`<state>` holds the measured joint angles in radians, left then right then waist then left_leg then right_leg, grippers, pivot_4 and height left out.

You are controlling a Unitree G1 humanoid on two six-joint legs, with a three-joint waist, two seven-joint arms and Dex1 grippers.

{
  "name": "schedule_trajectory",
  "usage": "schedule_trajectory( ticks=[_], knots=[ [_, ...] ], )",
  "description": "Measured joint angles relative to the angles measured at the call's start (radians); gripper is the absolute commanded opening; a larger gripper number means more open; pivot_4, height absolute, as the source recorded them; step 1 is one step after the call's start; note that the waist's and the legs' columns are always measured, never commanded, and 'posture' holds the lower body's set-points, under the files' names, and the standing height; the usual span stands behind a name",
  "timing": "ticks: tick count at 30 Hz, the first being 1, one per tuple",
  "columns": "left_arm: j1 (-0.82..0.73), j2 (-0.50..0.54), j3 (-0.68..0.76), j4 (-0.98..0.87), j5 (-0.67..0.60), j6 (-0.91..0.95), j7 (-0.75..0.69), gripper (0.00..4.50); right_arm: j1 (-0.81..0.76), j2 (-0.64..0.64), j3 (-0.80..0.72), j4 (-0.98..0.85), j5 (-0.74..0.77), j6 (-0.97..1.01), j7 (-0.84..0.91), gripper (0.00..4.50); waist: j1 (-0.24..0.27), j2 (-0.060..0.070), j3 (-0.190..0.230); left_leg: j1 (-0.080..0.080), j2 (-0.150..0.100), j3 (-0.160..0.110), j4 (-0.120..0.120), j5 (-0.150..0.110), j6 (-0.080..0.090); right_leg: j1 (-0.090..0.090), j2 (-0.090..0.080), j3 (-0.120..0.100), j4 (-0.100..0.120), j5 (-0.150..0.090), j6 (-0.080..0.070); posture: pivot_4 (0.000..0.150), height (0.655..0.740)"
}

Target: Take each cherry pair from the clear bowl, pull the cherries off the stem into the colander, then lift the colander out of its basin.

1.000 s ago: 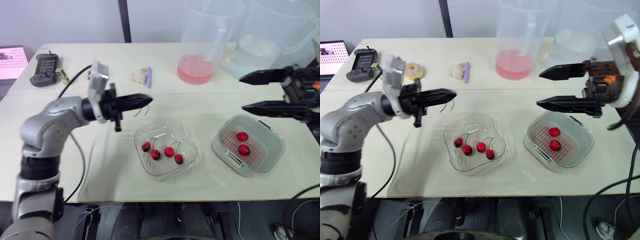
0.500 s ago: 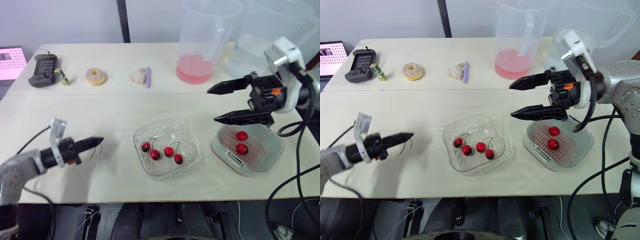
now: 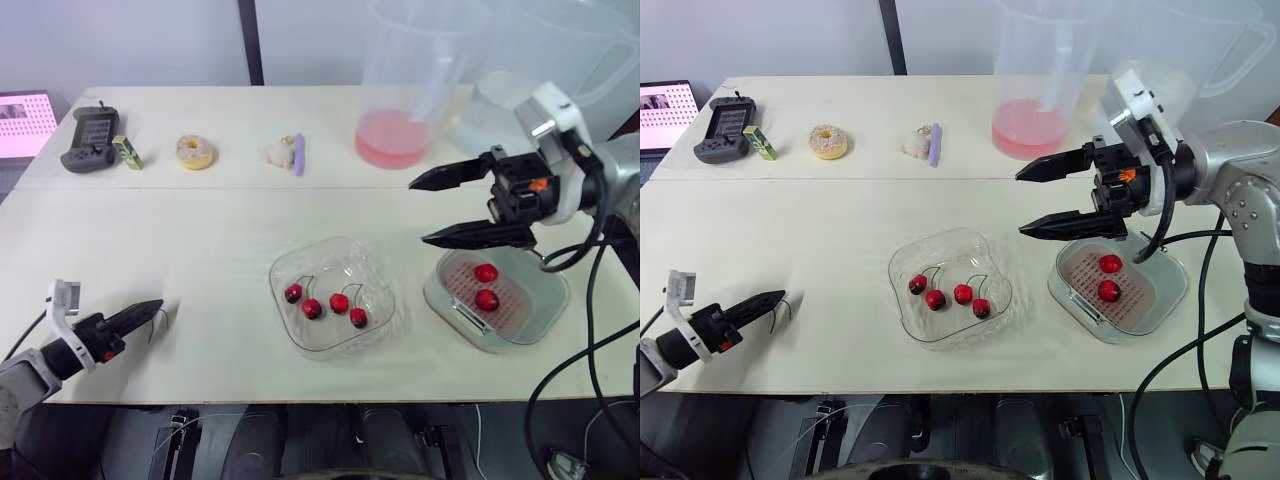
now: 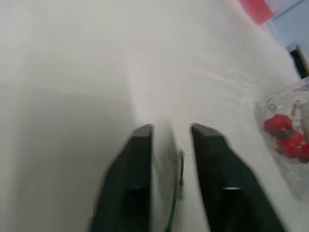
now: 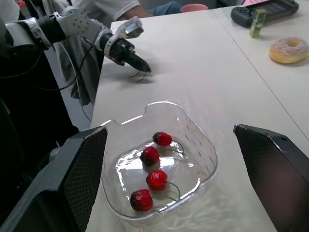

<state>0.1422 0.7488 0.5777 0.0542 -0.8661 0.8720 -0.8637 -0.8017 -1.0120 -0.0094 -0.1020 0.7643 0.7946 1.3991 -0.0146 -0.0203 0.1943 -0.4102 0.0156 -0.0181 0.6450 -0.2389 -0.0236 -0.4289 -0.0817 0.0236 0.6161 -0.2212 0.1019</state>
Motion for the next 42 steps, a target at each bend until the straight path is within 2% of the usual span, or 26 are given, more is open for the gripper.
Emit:
schedule_trajectory(
  ticks=[3,4,8,12,17,21,28,32,36,42],
  knots=[
    [-0.023,0.048,0.028,0.072,0.028,-0.048,-0.024,4.32,0.000,0.002,0.000,0.004,-0.006,-0.001,0.001,4.50,0.000,0.000,0.000,0.000,0.000,0.000,0.000,0.000,0.000,-0.001,0.000,0.000,0.000,0.000,0.000,0.150,0.7400],
    [-0.029,0.069,0.040,0.101,0.036,-0.062,-0.031,4.41,0.000,0.001,-0.001,0.004,-0.006,0.001,0.001,4.50,-0.001,0.000,0.000,0.000,0.000,0.000,0.000,0.000,0.000,-0.001,0.000,0.000,0.000,0.000,-0.001,0.150,0.7400],
    [-0.104,0.151,0.085,0.192,0.050,-0.104,-0.081,4.41,0.004,0.002,-0.007,-0.014,-0.003,0.018,-0.011,4.50,0.000,0.000,0.000,-0.001,0.001,0.000,-0.001,0.000,0.000,-0.001,-0.001,0.000,0.000,0.000,-0.001,0.150,0.7400],
    [-0.185,0.190,0.090,0.165,0.045,-0.121,-0.149,4.41,0.012,0.001,-0.017,-0.056,0.008,0.050,-0.040,4.50,0.002,0.000,0.000,-0.001,0.000,0.002,-0.001,0.000,0.000,-0.001,-0.005,0.000,-0.001,0.000,0.000,0.150,0.7400],
    [-0.285,0.244,-0.061,-0.013,0.076,-0.222,-0.305,4.41,0.081,-0.017,-0.039,-0.170,0.019,0.117,-0.115,4.50,0.003,0.000,0.000,-0.003,-0.001,0.004,-0.001,0.000,-0.001,-0.002,-0.007,0.000,-0.002,0.000,-0.001,0.150,0.7400],
    [-0.450,0.290,-0.199,-0.127,0.080,-0.222,-0.365,4.41,0.128,-0.024,-0.046,-0.274,0.005,0.139,-0.218,4.50,0.001,0.000,0.000,-0.003,-0.003,0.006,0.000,0.000,-0.001,-0.002,-0.007,0.000,-0.002,0.001,-0.001,0.150,0.7400],
    [-0.617,0.279,-0.376,-0.151,0.109,-0.232,-0.447,4.41,0.141,-0.015,-0.036,-0.382,-0.015,0.228,-0.418,4.50,-0.004,0.000,0.000,-0.001,0.001,0.005,0.000,0.000,0.000,-0.003,0.000,0.001,0.001,0.001,0.000,0.150,0.7400],
    [-0.649,0.271,-0.431,-0.112,0.165,-0.274,-0.483,4.41,0.092,0.006,0.057,-0.404,-0.083,0.228,-0.485,4.50,-0.005,0.000,0.000,0.000,0.002,0.005,0.000,0.000,0.000,-0.003,0.001,0.001,0.002,0.000,0.000,0.150,0.7400],
    [-0.662,0.270,-0.444,-0.095,0.208,-0.330,-0.517,4.41,-0.002,0.024,0.217,-0.405,-0.138,0.228,-0.442,4.50,-0.006,0.000,0.000,-0.001,0.001,0.006,0.000,0.000,0.000,-0.003,0.001,0.001,0.001,0.000,0.000,0.150,0.7400],
    [-0.609,0.297,-0.441,-0.102,0.256,-0.386,-0.559,4.41,-0.118,0.169,0.508,-0.412,-0.259,0.257,-0.431,4.50,-0.006,0.000,0.000,-0.001,0.002,0.005,0.000,0.000,0.000,-0.004,0.001,0.001,0.003,0.000,0.000,0.150,0.7400]
  ],
)
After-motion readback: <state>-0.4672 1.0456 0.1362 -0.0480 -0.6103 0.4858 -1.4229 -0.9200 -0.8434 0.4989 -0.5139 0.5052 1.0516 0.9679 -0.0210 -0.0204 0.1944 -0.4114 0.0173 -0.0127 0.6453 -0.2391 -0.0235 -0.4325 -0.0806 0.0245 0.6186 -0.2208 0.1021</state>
